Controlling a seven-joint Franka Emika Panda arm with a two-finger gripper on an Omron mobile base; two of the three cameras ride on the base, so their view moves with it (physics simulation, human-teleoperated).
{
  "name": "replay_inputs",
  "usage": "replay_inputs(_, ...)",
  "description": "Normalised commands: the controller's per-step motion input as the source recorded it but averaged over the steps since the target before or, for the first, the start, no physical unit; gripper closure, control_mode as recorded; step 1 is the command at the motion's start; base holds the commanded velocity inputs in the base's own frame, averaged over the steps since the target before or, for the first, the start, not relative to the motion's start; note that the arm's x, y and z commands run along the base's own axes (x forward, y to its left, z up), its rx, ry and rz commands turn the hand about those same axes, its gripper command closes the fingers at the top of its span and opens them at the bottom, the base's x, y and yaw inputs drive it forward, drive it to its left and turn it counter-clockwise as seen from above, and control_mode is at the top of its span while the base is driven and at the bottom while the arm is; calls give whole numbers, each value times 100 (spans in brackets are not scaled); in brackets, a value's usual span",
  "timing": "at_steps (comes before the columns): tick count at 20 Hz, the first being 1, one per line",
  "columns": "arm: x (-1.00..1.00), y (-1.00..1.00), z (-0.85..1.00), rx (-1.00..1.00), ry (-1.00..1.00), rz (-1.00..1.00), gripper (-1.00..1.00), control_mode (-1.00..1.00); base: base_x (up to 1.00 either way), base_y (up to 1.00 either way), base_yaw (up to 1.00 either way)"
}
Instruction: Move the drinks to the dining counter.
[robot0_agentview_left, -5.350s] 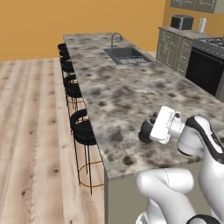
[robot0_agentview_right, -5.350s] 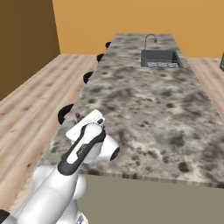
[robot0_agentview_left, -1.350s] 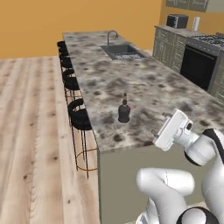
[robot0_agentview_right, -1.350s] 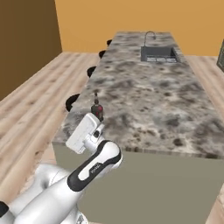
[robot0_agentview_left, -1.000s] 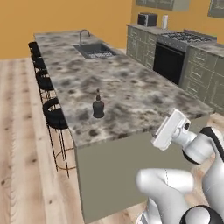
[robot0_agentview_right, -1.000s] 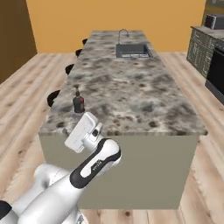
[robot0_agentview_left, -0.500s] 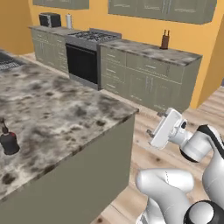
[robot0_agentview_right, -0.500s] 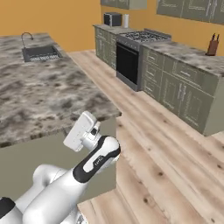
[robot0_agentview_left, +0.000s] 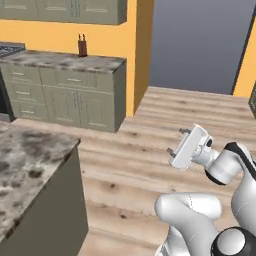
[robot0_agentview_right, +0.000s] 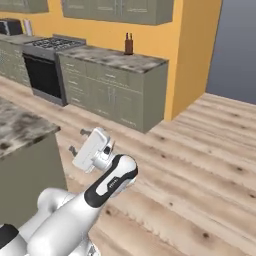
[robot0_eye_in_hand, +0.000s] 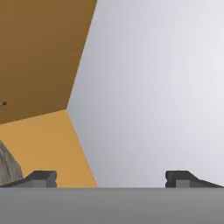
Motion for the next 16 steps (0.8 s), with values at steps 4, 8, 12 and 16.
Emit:
replay_inputs(4, 0, 0, 0, 0, 0, 0, -100, 100, 0, -43, -78)
replay_inputs(8, 0, 0, 0, 0, 0, 0, -100, 100, 0, -40, -80)
replay_inputs(12, 0, 0, 0, 0, 0, 0, -100, 100, -6, -1, -74)
replay_inputs(16, 0, 0, 0, 0, 0, 0, -100, 100, -1, 93, -44)
